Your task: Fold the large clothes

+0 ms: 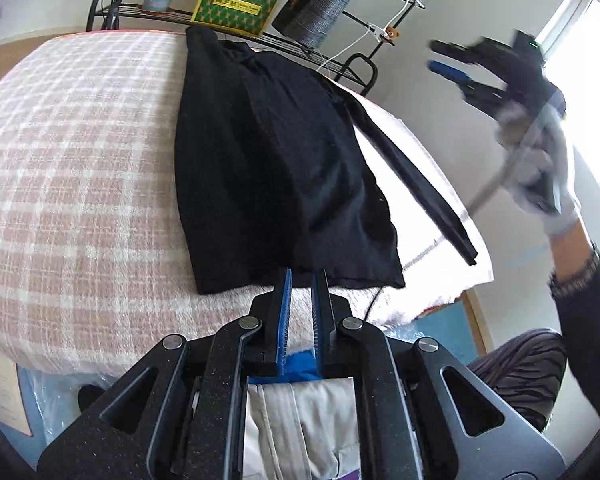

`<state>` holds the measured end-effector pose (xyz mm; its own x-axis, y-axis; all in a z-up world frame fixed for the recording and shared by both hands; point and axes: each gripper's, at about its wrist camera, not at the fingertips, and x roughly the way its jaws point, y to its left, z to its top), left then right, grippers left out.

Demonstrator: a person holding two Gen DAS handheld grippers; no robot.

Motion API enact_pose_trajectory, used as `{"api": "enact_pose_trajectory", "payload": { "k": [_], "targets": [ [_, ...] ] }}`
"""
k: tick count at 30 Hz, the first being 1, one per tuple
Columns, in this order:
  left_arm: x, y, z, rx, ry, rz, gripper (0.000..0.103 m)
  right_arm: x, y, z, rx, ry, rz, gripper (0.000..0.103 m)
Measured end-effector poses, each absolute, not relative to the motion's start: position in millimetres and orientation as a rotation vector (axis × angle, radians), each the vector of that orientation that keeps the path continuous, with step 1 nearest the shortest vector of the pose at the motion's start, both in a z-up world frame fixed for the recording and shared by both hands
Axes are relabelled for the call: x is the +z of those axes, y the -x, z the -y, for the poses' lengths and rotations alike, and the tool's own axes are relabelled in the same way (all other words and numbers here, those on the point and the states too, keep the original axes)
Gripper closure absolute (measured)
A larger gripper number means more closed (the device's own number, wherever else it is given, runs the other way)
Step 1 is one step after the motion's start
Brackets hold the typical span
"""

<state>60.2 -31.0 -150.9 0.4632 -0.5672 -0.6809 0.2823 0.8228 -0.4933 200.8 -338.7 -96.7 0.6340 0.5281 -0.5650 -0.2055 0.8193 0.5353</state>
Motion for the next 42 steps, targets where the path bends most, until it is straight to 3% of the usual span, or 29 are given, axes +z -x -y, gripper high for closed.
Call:
{"api": "enact_pose_trajectory", "payload": {
  "k": [8, 15, 29, 30, 33, 42],
  "targets": [
    [-181.6, -99.1, 59.2, -0.494, 0.292, -1.028, 0.097, -105.7, -124.3, 354.9, 0.358, -0.383, -0.722, 0.072],
    [-207.1, -112.5, 98.0, -0.51, 0.168, -1.05, 0.097, -121.9, -110.5, 394.2, 0.247, -0.346, -0.702, 0.07],
    [-162.8, -88.7, 104.4, -0.517, 0.139, -0.986, 0.097, -145.1, -86.2, 474.8, 0.04, -0.482, -0.68, 0.064],
    [-156.6, -88.5, 105.5, -0.524, 0.139, -0.975, 0.093, -146.1, -82.0, 479.5, 0.01, -0.491, -0.668, 0.063],
    [-137.4, -84.6, 108.6, -0.566, 0.132, -0.967, 0.07, -148.9, -70.1, 497.3, -0.094, -0.487, -0.67, 0.054],
    [-105.2, -90.8, 106.8, -0.614, 0.098, -0.907, 0.069, -180.0, -46.0, 545.8, -0.285, -0.43, -0.811, 0.054]
  ]
}}
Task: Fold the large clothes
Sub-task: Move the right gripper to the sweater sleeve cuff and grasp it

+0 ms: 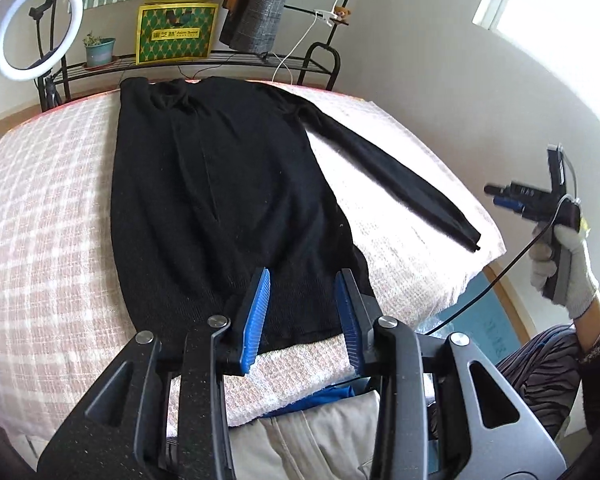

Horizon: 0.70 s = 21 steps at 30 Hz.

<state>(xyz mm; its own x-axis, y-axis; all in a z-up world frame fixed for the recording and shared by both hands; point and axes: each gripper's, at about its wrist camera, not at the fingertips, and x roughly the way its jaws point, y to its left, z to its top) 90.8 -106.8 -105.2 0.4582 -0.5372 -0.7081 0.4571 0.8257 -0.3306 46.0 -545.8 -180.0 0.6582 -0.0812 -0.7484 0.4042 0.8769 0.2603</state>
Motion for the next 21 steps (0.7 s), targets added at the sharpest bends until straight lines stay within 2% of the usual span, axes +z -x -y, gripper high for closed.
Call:
{"api": "enact_pose_trajectory", "payload": {
  "k": [7, 12, 21],
  "targets": [
    [-118.0, -98.3, 98.5, -0.596, 0.185, -0.962, 0.069, -232.3, -38.6, 612.9, -0.402, -0.675, -0.908, 0.054],
    [-122.6, -98.9, 92.6, -0.578, 0.224, -0.975, 0.069, -254.0, -36.5, 623.5, -0.462, -0.751, -0.946, 0.054],
    [-128.5, -99.2, 85.6, -0.531, 0.255, -0.983, 0.069, -260.9, -46.1, 621.4, -0.474, -0.731, -0.971, 0.054]
  ]
}}
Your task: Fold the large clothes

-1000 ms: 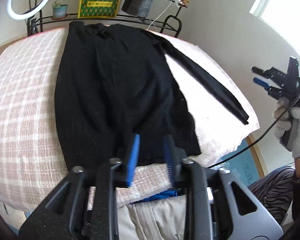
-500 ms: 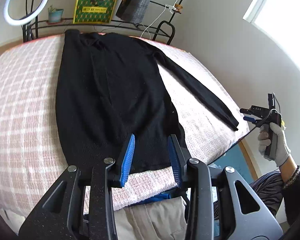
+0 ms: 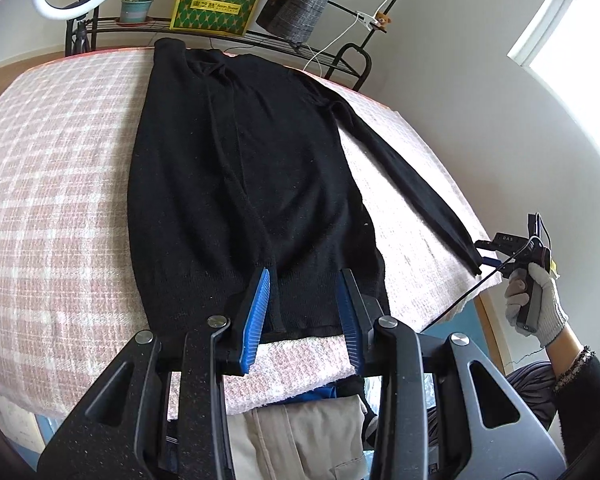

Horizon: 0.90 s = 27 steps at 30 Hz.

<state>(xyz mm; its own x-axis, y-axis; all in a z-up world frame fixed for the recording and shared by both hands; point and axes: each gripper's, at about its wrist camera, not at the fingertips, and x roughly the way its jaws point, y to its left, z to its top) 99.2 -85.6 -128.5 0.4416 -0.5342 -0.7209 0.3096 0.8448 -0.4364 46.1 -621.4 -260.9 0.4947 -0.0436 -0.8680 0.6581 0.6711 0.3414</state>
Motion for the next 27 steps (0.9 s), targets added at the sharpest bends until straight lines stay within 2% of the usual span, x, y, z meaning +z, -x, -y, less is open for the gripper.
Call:
{"api": "enact_pose_trajectory", "payload": {
  "k": [3, 5, 7, 8, 18, 27],
  "targets": [
    [-131.1, -100.3, 85.1, -0.517, 0.251, -0.986, 0.069, -267.5, -49.5, 618.7, -0.478, -0.707, -0.997, 0.054],
    [-132.2, -101.3, 84.8, -0.51, 0.254, -0.988, 0.069, -270.4, -50.9, 616.6, -0.474, -0.693, -1.008, 0.059],
    [-133.0, -101.5, 84.5, -0.503, 0.256, -0.988, 0.069, -270.1, -50.9, 612.3, -0.448, -0.678, -1.017, 0.08],
    [-133.0, -101.6, 84.2, -0.501, 0.257, -0.988, 0.069, -269.5, -51.1, 611.3, -0.432, -0.685, -1.016, 0.098],
    [-133.2, -105.5, 80.6, -0.471, 0.27, -0.976, 0.069, -204.8, -36.3, 583.7, -0.344, -0.661, -0.82, 0.099],
    [-132.4, -114.1, 68.1, -0.439, 0.328, -0.968, 0.069, -147.4, -56.2, 471.9, -0.028, -0.583, -0.681, 0.099]
  ]
}}
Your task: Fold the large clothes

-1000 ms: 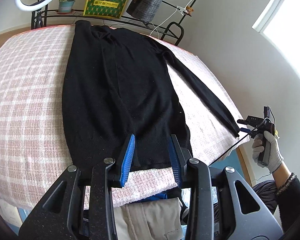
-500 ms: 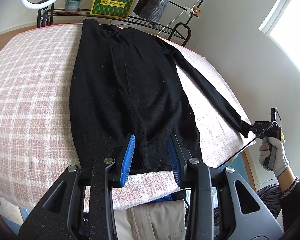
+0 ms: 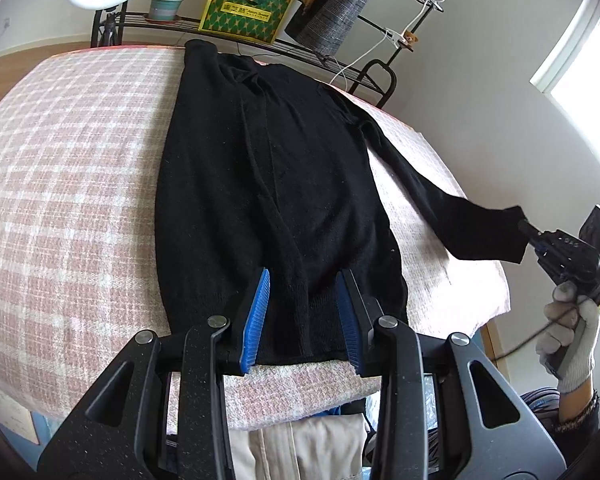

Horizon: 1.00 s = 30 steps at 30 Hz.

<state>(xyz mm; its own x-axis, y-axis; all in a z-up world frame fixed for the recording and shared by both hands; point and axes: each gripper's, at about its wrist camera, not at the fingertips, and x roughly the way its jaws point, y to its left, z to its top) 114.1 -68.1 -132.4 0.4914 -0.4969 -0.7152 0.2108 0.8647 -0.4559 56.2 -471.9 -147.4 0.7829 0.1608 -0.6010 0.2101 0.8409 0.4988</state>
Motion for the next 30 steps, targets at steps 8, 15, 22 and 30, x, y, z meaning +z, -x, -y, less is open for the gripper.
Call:
{"api": "enact_pose_trajectory", "payload": {
  "k": [8, 15, 22, 30],
  "targets": [
    [-138.6, -123.7, 42.3, -0.383, 0.421, -0.971, 0.069, -149.8, -84.5, 338.3, 0.338, -0.374, -0.746, 0.099],
    [-148.1, -129.7, 42.1, -0.385, 0.435, -0.991, 0.069, -212.3, -97.0, 251.3, 0.486, -0.132, -0.959, 0.099],
    [-163.3, -137.1, 74.1, -0.483, 0.445, -1.051, 0.069, -246.4, -100.6, 226.4, 0.584, -0.045, -1.12, 0.093],
    [-186.3, -145.7, 121.9, -0.553, 0.365, -1.119, 0.069, -214.9, -108.2, 288.0, 0.517, -0.163, -1.04, 0.079]
  ]
}}
